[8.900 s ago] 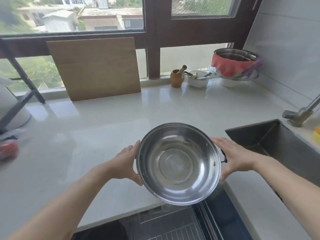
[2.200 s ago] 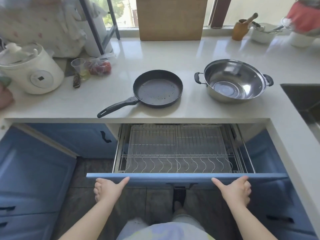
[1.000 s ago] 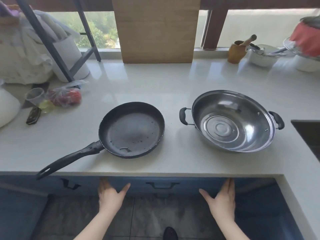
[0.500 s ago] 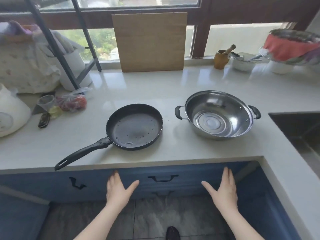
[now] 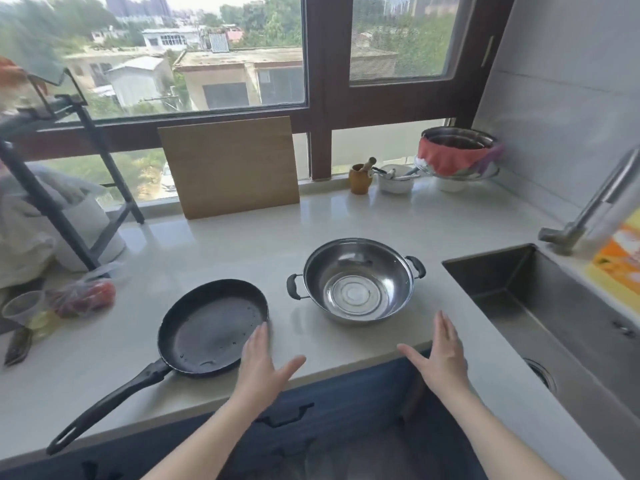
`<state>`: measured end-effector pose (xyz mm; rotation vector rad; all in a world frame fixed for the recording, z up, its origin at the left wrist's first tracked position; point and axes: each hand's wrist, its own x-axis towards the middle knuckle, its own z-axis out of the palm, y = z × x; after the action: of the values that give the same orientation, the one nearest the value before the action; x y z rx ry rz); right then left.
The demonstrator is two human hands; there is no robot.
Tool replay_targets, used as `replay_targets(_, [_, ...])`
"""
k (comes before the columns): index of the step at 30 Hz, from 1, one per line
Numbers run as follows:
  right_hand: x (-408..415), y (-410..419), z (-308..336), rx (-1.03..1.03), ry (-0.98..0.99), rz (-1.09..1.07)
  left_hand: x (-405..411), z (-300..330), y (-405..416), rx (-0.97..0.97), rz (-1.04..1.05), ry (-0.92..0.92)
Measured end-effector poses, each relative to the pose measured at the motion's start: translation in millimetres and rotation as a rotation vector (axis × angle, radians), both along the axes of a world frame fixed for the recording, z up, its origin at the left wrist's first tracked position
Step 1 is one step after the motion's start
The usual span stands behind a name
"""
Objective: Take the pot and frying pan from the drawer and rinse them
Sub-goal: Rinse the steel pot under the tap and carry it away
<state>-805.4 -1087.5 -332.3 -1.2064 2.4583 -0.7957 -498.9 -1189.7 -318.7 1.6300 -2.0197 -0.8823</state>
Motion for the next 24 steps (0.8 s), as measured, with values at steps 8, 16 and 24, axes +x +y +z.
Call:
replay_targets(8, [-84,-73,9,0.047,-0.011,0.105,-75,12,-89,-0.054,-0.037,-0.03])
replay_targets(16, [-161,-130,17,0.288,-0.093,0.504,-81,4,-148,0.053,-0.212,-0.114])
replay_targets(24, [-176,-178,22,0.411,0.04,0.733,-81,7,-183,0.274,-0.376,-0.33])
